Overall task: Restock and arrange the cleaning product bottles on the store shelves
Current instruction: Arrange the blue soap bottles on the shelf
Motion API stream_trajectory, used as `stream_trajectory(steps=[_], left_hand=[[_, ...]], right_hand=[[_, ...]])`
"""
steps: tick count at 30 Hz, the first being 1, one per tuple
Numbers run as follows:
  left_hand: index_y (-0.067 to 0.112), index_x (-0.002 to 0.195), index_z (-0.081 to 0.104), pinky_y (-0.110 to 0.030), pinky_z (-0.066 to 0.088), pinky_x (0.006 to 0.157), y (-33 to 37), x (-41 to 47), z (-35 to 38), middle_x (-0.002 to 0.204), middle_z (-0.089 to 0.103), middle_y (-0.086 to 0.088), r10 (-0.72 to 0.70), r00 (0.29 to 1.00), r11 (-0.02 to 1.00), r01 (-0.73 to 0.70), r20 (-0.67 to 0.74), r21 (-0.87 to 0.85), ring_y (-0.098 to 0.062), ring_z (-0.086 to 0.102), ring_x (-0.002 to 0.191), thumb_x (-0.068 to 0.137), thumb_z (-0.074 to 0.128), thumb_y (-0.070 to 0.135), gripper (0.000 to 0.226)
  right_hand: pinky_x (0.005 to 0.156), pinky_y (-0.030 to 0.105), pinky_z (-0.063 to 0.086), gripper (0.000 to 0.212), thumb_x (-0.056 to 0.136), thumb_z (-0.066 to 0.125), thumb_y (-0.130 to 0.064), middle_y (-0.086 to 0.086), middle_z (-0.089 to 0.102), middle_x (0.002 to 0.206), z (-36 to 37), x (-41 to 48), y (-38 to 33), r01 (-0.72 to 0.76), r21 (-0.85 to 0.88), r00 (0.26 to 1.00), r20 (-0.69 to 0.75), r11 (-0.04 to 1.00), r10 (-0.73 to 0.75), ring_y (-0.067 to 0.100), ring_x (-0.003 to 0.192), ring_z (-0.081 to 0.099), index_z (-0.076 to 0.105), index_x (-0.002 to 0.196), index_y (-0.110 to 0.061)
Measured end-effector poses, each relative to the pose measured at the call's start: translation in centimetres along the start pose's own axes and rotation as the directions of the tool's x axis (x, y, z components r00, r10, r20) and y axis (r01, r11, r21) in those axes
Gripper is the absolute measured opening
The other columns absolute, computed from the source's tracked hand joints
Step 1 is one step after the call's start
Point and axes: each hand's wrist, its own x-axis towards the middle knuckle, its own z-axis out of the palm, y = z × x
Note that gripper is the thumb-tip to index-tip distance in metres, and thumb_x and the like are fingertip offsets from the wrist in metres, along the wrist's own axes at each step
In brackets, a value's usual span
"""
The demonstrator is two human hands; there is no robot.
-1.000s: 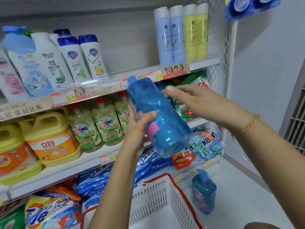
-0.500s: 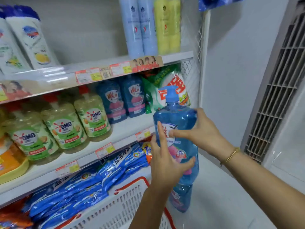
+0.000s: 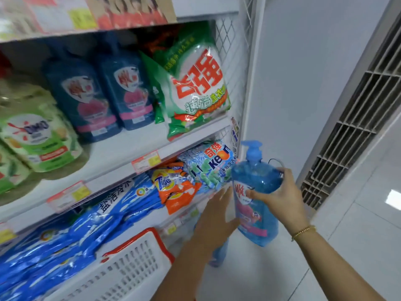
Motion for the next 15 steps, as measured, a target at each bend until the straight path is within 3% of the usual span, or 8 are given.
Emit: stream_trajectory(steps=[2,5,8,11,15], left_hand=[[0.027,0.152,0.019,-0.028,0.017,0.117,-3.1,0.7,0.9,0.16,0.014,0.007,-0.18,0.979,0.979,0.188,-0.095,0.081,-0.008,0.013,0.146,0.092,0.056,0.043,0.072],[0.024,0.145,0.035,-0.033,0.032,0.113,-5.9,1.2,1.9,0.151,0.031,0.004,-0.41,0.905,0.912,0.404,-0.116,-0.074,-0.015,0.032,0.138,0.09,0.065,0.029,0.062],[0.024,0.132,0.05,-0.032,0.044,0.101,-7.4,1.2,2.4,0.126,0.048,0.009,-0.44,0.897,0.885,0.422,-0.054,-0.198,-0.014,0.049,0.121,0.085,0.071,0.031,0.052],[0.023,0.122,0.058,-0.023,0.048,0.092,-8.4,1.5,2.6,0.119,0.058,0.008,-0.431,0.902,0.879,0.411,-0.033,-0.243,-0.012,0.056,0.112,0.08,0.076,0.03,0.046],[0.029,0.115,0.056,-0.006,0.047,0.068,-8.8,1.4,2.5,0.11,0.059,0.011,-0.474,0.88,0.831,0.439,-0.022,-0.341,-0.006,0.058,0.099,0.074,0.081,0.027,0.047]], right_hand=[[0.077,0.037,0.052,0.085,0.052,0.093,-0.03,-0.005,0.055,0.102,1.7,0.9,2.6,-0.021,-0.037,1.0,0.01,0.999,0.021,0.019,0.09,0.056,0.041,0.119,-0.021],[0.079,0.037,0.051,0.082,0.052,0.092,-0.03,-0.004,0.058,0.104,4.5,2.3,6.4,-0.057,-0.033,0.996,0.062,0.998,0.059,0.021,0.094,0.058,0.038,0.114,-0.026],[0.081,0.036,0.05,0.081,0.053,0.092,-0.028,-0.005,0.057,0.103,7.2,3.0,9.3,-0.085,-0.041,0.99,0.112,0.996,0.089,0.023,0.097,0.058,0.04,0.115,-0.025],[0.078,0.031,0.049,0.083,0.052,0.093,-0.027,-0.006,0.057,0.103,9.6,2.8,11.6,-0.121,0.006,0.98,0.159,0.993,0.119,0.02,0.094,0.058,0.041,0.117,-0.026],[0.069,0.006,0.044,0.083,0.052,0.093,-0.024,-0.019,0.059,0.1,11.9,0.9,14.1,-0.128,0.108,0.966,0.236,0.986,0.1,0.002,0.088,0.059,0.041,0.116,-0.032]])
